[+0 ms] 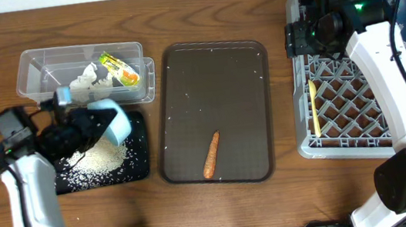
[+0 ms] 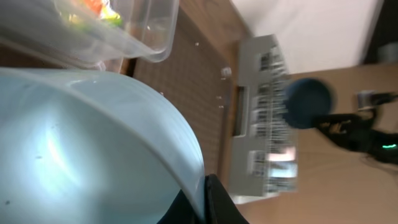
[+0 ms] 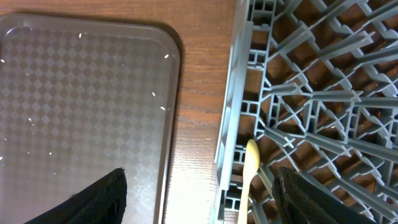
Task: Sort waste into correct bins and load items into the dishwasher rack
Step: 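Bring the empty bowl back and set it on the brown tray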
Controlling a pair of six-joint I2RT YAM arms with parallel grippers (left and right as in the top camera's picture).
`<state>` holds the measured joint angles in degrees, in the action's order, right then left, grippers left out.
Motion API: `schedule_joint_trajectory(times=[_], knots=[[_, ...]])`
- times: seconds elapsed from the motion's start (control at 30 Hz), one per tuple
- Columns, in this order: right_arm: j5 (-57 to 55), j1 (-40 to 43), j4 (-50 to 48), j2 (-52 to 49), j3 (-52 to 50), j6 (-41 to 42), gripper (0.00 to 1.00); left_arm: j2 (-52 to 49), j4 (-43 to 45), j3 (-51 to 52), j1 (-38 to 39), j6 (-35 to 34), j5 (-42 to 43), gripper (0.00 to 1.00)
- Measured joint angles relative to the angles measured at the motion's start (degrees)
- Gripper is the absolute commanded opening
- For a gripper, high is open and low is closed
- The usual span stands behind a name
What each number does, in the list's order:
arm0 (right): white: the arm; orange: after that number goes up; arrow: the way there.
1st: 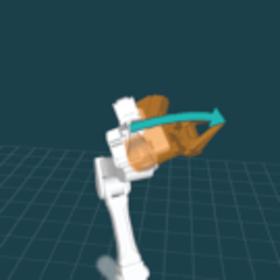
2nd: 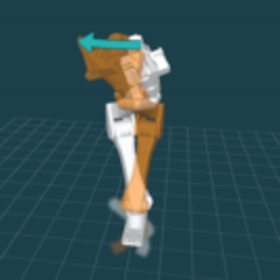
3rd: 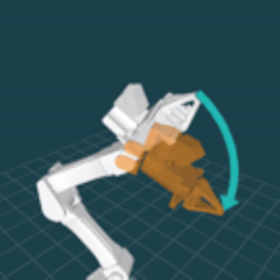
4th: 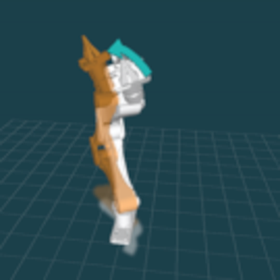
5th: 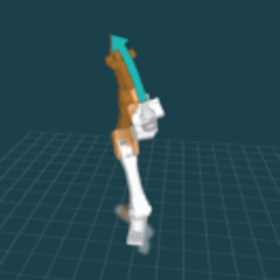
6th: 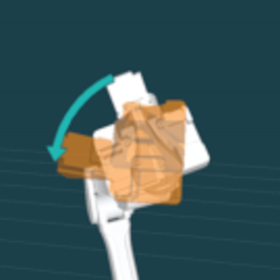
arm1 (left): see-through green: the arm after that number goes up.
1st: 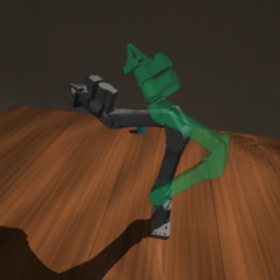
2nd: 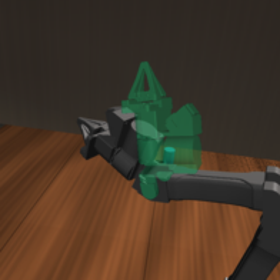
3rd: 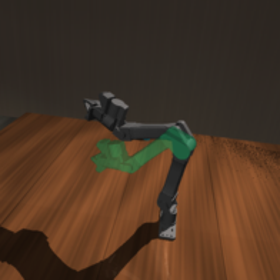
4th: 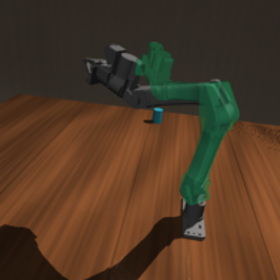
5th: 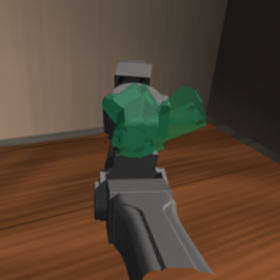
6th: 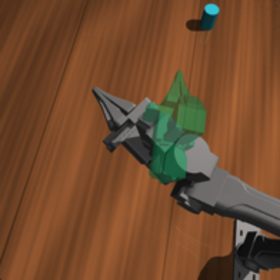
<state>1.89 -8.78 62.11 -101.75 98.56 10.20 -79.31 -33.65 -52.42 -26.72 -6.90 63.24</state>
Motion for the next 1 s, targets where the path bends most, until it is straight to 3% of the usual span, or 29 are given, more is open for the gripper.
schedule_joint_trajectory(times=[0.2, 0.43, 0.67, 1.0], knots=[[0.0, 0.0, -0.6, 0.0, 0.0, 0.0, 0.74, 7.3, 6.3, -2.9, 15.4, -6.5, -20.5, 0.06], [0.0, 0.0, -1.2, 0.0, 0.0, 0.0, 0.74, 2.5, 16.7, -3.0, 36.5, -9.3, -39.5, 0.06], [0.0, 0.0, -0.6, 0.0, -0.1, 0.0, 0.75, -9.3, 28.3, -3.0, 48.6, -9.9, -46.4, 0.06], [0.0, 0.0, -0.5, 0.0, -0.1, 0.0, 0.75, -17.4, 33.9, -3.0, 55.6, -9.9, -48.2, 0.07]])
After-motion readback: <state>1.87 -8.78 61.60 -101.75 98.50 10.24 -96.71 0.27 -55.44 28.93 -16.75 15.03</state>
